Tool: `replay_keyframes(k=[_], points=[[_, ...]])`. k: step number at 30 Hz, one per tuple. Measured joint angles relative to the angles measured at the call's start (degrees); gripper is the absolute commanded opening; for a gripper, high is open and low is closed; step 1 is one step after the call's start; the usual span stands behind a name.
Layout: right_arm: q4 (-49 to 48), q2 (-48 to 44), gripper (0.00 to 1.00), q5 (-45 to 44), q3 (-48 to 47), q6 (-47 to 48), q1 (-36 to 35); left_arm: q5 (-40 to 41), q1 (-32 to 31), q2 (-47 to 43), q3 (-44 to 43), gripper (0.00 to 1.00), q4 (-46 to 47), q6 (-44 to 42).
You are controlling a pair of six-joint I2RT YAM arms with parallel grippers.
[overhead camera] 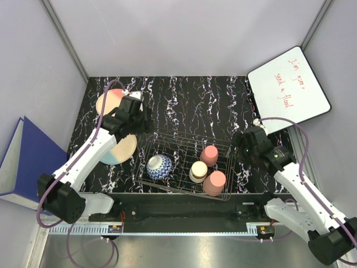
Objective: Unload the mixed dishes from the dish rack
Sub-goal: Move the dish rack to the center of the board.
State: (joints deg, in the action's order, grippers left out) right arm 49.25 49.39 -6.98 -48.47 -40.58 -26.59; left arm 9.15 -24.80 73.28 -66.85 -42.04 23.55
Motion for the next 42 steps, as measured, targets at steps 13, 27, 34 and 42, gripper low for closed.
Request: replay_keyframes(k=[13,27,34,42], points=[[-6.1,4.0,0.50,0.1,9.0,-5.6,-1.2,0.3,-1.3,-0.8,3.1,0.82,0.6,0.1],[-9.5,4.2,0.00,0.3,9.9,-4.6,-1.3,0.3,-2.2,-2.8,6.5,0.80,1.4,1.6],[-10.3,4.3,0.00,0.6,10.0,-3.9,-1.5,0.7,-2.4,-3.0,8.0,0.80,1.5,2.0],[-10.5,4.7,0.00,0.3,10.0,-3.4,-1.5,4.2,-2.5,-2.8,8.4,0.74,1.2,3.7]])
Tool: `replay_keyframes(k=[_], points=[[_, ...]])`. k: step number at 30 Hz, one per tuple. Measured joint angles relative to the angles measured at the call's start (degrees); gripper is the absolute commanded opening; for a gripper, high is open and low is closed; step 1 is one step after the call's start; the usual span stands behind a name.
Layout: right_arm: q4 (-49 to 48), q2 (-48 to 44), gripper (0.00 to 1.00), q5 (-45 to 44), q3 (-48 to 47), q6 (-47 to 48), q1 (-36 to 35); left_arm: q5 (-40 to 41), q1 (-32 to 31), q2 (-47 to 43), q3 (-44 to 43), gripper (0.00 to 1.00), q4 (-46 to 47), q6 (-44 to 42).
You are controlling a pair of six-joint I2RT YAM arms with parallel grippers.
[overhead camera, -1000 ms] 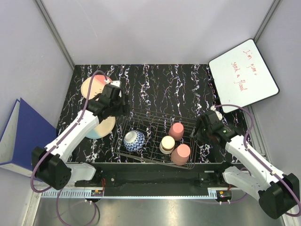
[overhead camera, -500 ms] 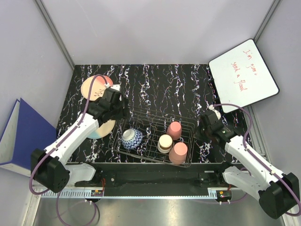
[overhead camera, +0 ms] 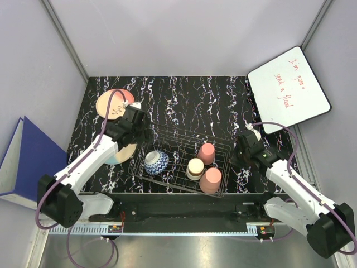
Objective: Unload the mixed dishes from the dish rack
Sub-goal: Move the dish rack to the center of the board.
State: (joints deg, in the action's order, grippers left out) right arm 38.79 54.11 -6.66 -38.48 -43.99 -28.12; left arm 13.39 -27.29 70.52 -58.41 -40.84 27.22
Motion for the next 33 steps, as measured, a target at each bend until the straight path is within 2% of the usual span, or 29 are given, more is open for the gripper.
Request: replay_keyframes(k=[4,7,11,12,15,22,33], points=[[0.1,0.9,0.00,-0.3,-0.7,0.7,0.0,0.2,0.0,2.9,0.0,0.68,0.0,0.5],[0.2,1.0,0.00,-0.3,-0.8,1.0,0.0,0.1,0.0,5.4,0.1,0.60,0.0,0.9],[0.4,1.0,0.00,-0.4,-0.9,1.3,0.0,0.2,0.0,6.8,0.9,0.33,-0.2,1.5],[0.5,1.0,0.00,-0.4,-0.9,1.3,0.0,0.3,0.0,7.0,1.0,0.17,-0.3,1.3],[1.4,1.0,0.00,-1.7,-1.2,1.8,0.0,0.9,0.5,7.1,1.2,0.00,-0.6,0.5],[3.5,2.6,0.00,-5.8,-3.2,4.0,0.1,-3.3,-0.2,7.1,1.9,0.00,-0.5,-2.4],[6.1,15.9,0.00,-10.4,-12.6,9.3,1.3,-4.3,-0.3,6.7,2.8,0.00,0.7,0.3]])
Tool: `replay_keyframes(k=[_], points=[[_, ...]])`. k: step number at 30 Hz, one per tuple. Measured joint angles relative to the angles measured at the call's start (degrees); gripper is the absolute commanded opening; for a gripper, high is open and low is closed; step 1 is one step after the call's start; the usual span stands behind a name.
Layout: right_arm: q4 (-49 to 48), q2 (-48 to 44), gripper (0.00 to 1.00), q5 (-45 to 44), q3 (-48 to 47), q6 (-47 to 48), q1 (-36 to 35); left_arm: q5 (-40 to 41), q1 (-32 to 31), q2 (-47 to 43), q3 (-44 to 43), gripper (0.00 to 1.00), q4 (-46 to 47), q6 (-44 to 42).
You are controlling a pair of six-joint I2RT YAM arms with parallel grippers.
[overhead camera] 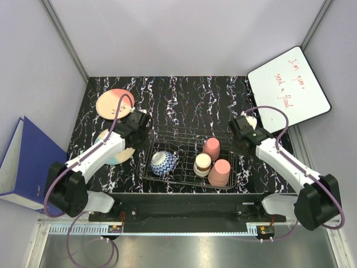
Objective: Unload the mixed dishes from the dish rack
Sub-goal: Move the dish rack to the center of the board.
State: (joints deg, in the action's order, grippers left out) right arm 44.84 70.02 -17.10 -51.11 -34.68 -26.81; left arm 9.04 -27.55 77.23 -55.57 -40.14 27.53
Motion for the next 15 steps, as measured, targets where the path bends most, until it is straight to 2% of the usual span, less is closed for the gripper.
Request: replay_keyframes(k=[5,11,12,13,14,15], points=[[-1.1,5.0,0.00,0.3,-3.6,3.0,2.8,0.0,0.0,0.1,0.2,0.00,0.9,1.5],[-3.1,6.5,0.00,1.2,-4.4,5.2,4.6,0.0,0.0,1.2,-0.3,0.00,2.1,2.3],[-3.2,6.5,0.00,1.2,-4.4,5.4,4.7,0.0,0.0,1.3,-0.5,0.04,2.2,2.3],[-3.3,6.5,0.12,1.2,-4.4,5.6,4.8,0.0,0.0,1.4,-0.5,0.07,2.3,2.3],[-3.3,6.5,0.19,1.2,-4.4,5.6,4.8,0.0,0.0,1.5,-0.5,0.11,2.3,2.3],[-3.3,6.5,0.25,1.2,-4.4,5.6,4.8,0.0,0.0,1.5,-0.5,0.28,2.3,2.3]])
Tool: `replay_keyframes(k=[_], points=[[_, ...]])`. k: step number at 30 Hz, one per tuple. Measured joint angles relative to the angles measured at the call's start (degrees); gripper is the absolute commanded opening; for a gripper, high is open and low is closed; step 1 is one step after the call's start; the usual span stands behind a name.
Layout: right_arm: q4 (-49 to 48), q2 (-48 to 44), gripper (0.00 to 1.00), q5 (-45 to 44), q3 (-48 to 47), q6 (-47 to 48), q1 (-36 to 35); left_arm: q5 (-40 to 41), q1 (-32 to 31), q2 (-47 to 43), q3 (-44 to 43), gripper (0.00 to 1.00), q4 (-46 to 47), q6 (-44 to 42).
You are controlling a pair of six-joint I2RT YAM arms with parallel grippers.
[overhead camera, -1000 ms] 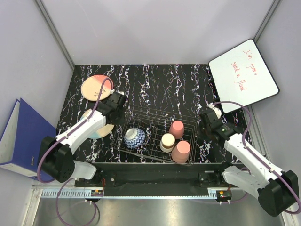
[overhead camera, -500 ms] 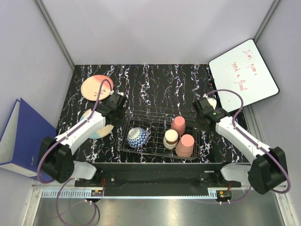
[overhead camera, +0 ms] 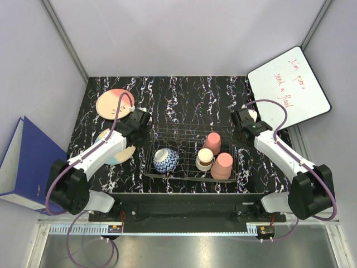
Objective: Unload the mixed dishes from the dish rack
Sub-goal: Move the dish rack to the center of the board.
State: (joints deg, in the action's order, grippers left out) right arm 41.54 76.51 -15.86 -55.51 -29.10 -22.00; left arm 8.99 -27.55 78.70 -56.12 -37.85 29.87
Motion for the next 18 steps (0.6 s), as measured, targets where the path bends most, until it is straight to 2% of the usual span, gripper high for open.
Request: replay_keyframes(k=[2,3,6,12,18], points=[[-0.5,0.0,0.40,0.0,0.0,-1.3,0.0,-0.3,0.0,0.0,0.0,0.41,0.2,0.9],[-1.1,0.0,0.43,0.3,0.0,-1.9,0.1,-0.8,-0.1,0.0,0.0,0.49,0.4,1.2],[-3.0,-0.6,0.53,1.3,0.0,-3.2,0.1,-2.5,-0.9,0.1,0.0,0.58,1.3,3.1],[-3.1,-2.4,0.68,1.9,-2.5,-3.8,0.1,-3.3,-1.2,-0.1,-1.7,0.70,0.1,4.1],[-1.2,-4.9,0.72,1.6,-8.8,-3.4,0.1,-2.1,-1.2,-1.5,-6.5,0.80,-2.8,4.2]])
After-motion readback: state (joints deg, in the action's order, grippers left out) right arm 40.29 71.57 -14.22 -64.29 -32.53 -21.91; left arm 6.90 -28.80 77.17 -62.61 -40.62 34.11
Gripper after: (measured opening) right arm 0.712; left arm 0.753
